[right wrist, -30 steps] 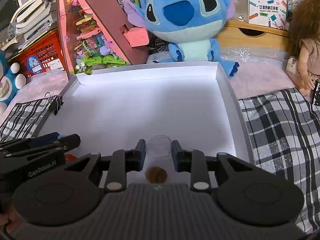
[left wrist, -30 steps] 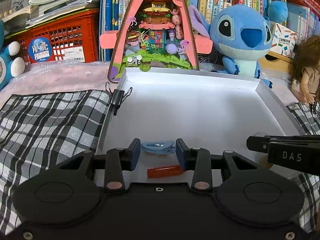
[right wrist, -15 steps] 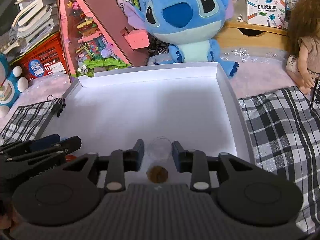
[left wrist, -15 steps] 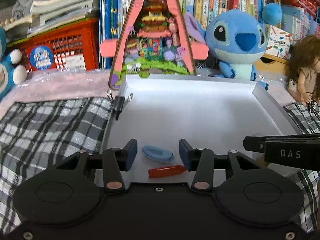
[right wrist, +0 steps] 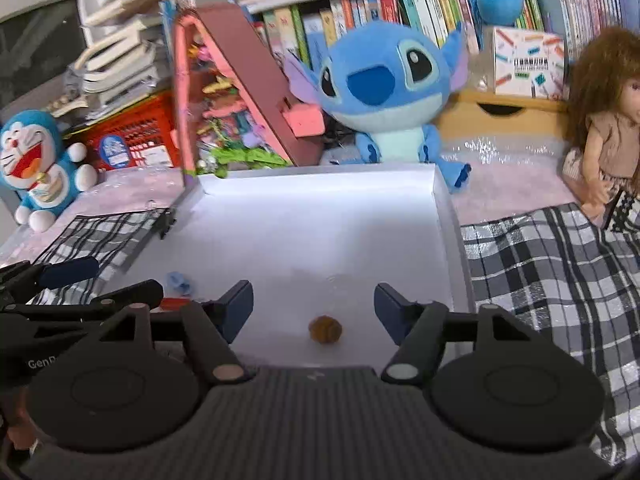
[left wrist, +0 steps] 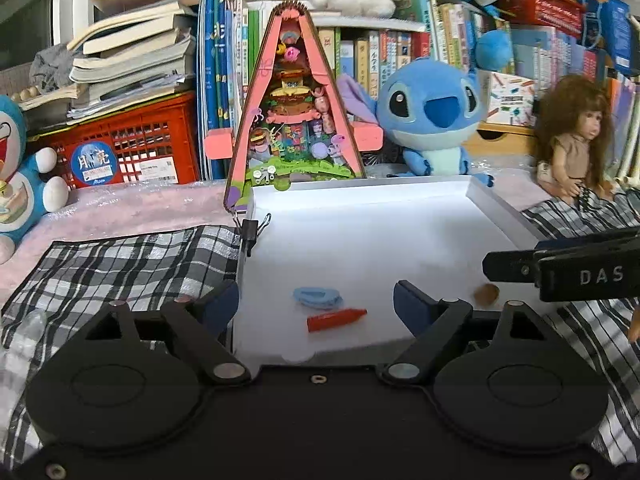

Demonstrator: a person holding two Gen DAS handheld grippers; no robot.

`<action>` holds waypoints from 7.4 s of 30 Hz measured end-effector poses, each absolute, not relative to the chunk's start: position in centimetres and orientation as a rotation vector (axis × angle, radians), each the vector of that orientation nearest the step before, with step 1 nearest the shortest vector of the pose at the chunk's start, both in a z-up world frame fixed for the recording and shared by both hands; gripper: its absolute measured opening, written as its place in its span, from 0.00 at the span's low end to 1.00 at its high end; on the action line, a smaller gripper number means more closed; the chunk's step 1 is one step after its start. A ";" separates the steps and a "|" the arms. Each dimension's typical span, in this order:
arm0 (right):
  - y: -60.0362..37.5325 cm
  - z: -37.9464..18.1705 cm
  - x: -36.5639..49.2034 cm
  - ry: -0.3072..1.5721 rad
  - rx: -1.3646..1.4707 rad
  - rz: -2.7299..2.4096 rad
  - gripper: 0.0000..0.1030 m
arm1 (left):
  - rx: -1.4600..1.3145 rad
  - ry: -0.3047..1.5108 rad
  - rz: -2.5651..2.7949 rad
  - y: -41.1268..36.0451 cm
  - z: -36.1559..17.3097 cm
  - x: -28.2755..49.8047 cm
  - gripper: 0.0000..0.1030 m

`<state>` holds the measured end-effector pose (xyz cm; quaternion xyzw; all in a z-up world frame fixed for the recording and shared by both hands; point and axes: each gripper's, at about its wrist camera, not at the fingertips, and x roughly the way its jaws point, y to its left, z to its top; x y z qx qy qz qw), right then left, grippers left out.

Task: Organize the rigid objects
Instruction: 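Open both tools to release the clip and lid into the tray, then move both tools back toward the remaining clips and balls on the cloth, then grasp a light blue clip with the left tool while the right tool grasps a brown ball, then carry the light blue clip and brown ball over the white tray with both tools, then open both tools to drop the clip and ball into the tray, then move both tools back down toward the objects left on the cloth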

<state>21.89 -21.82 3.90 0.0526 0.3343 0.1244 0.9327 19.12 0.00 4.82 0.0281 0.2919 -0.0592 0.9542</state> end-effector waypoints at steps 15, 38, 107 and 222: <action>-22.5 4.7 13.8 0.576 -0.007 0.310 0.84 | -0.013 0.615 -0.140 2.5 3.6 12.1 0.83; -23.2 0.9 3.7 0.502 -0.096 0.293 0.86 | 0.073 0.587 -0.232 2.3 0.4 4.0 0.83; -21.8 -1.7 1.1 0.499 -0.136 0.231 0.18 | 0.070 0.579 -0.130 2.9 -0.1 4.1 0.35; -22.1 3.3 9.8 0.600 -0.015 0.409 0.73 | 0.084 0.642 -0.223 2.1 2.7 10.3 0.78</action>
